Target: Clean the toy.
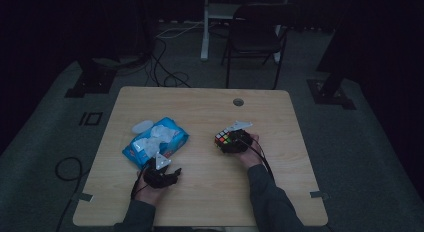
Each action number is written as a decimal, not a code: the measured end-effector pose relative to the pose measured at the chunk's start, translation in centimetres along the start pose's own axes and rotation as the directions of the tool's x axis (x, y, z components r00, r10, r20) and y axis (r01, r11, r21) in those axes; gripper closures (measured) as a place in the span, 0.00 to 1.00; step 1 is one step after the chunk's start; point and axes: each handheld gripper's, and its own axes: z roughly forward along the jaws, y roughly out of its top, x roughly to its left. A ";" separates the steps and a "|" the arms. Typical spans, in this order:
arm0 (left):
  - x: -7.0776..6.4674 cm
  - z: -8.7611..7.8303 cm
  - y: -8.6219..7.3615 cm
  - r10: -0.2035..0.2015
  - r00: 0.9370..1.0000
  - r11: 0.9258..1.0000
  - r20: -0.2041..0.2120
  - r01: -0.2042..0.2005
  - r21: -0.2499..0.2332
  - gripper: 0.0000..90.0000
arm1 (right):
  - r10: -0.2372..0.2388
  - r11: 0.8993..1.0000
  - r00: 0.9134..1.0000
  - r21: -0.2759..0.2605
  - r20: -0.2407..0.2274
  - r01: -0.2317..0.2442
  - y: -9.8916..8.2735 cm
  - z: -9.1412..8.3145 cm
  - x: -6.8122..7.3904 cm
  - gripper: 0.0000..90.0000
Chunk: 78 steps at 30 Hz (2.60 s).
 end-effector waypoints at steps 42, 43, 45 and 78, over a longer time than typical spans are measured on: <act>4.3 -3.2 6.4 0.107 0.980 0.993 -0.170 -0.113 -0.029 0.98 | -0.113 0.993 0.993 -0.026 -0.024 0.112 -1.1 -3.1 2.0 0.38; 4.2 -3.4 6.4 0.103 0.983 0.993 -0.154 -0.110 -0.037 0.99 | -0.111 0.994 0.994 -0.027 -0.024 0.110 -1.2 -3.2 2.0 0.38; 3.8 -4.1 6.3 0.098 0.989 0.993 -0.112 -0.105 -0.061 1.00 | -0.111 0.993 0.994 -0.029 -0.023 0.111 -1.2 -3.2 1.9 0.38; 6.0 -6.1 4.8 0.144 0.981 0.988 -0.131 -0.150 -0.035 0.67 | -0.127 0.991 0.991 -0.052 -0.032 0.125 -1.2 -3.8 2.4 0.38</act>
